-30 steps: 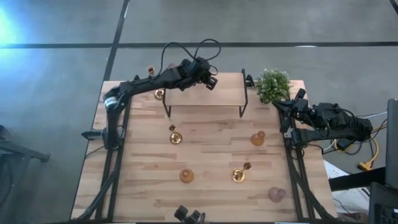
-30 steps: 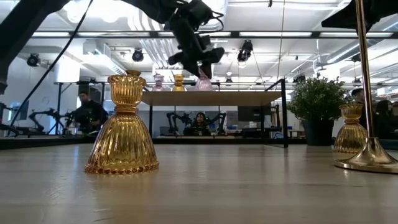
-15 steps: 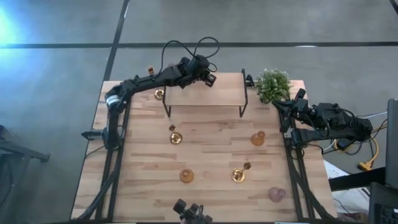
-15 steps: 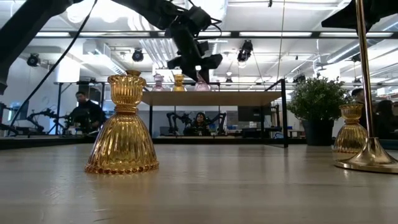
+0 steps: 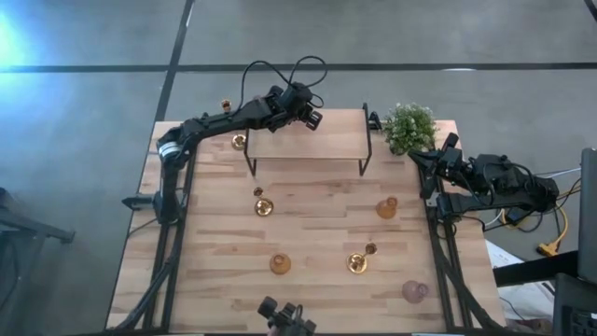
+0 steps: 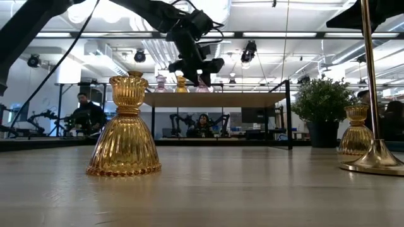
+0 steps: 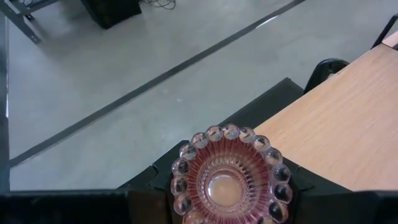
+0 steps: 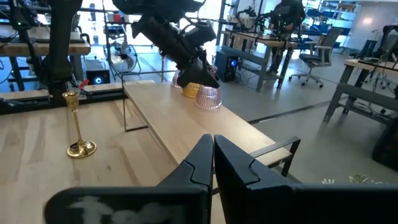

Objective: Pick & Place candle stick holders
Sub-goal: Put the top purple glass candle holder on the shelf aligned with the other glass candle holders

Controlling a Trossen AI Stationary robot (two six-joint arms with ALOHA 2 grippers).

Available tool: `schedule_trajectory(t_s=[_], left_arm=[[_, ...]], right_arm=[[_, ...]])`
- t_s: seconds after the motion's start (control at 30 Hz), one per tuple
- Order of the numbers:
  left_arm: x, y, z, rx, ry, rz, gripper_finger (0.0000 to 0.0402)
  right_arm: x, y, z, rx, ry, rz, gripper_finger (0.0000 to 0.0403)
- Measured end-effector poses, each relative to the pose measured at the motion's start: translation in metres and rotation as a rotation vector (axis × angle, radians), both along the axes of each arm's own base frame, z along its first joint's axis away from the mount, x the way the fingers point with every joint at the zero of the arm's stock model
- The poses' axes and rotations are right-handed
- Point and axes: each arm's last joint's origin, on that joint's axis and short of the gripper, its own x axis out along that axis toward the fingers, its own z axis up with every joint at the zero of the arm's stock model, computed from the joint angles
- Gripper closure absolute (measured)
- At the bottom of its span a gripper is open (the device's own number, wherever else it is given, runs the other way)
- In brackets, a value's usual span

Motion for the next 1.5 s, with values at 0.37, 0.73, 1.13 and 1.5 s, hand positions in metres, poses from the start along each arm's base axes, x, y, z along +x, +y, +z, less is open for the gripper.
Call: schedule_trajectory(t_s=[0.37, 0.73, 1.13, 1.5], left_arm=[[0.0005, 0.0012, 0.0008, 0.010, -0.004, -0.015, 0.0251], [0.0001, 0.0013, -0.0030, 0.010, 0.005, -0.008, 0.0247], [0.0010, 0.0018, -0.0017, 0.024, -0.004, -0.013, 0.0238], [0.0009, 0.0018, -0.0021, 0.024, -0.002, -0.013, 0.0236]], right_arm=[[0.0000, 0.0000, 0.0000, 0.000, 0.000, 0.000, 0.0394], [0.0000, 0.0000, 0.0000, 0.000, 0.000, 0.000, 0.0394], [0.0000, 0.0000, 0.0000, 0.000, 0.000, 0.000, 0.0394], [0.0000, 0.0000, 0.0000, 0.000, 0.000, -0.001, 0.0394]])
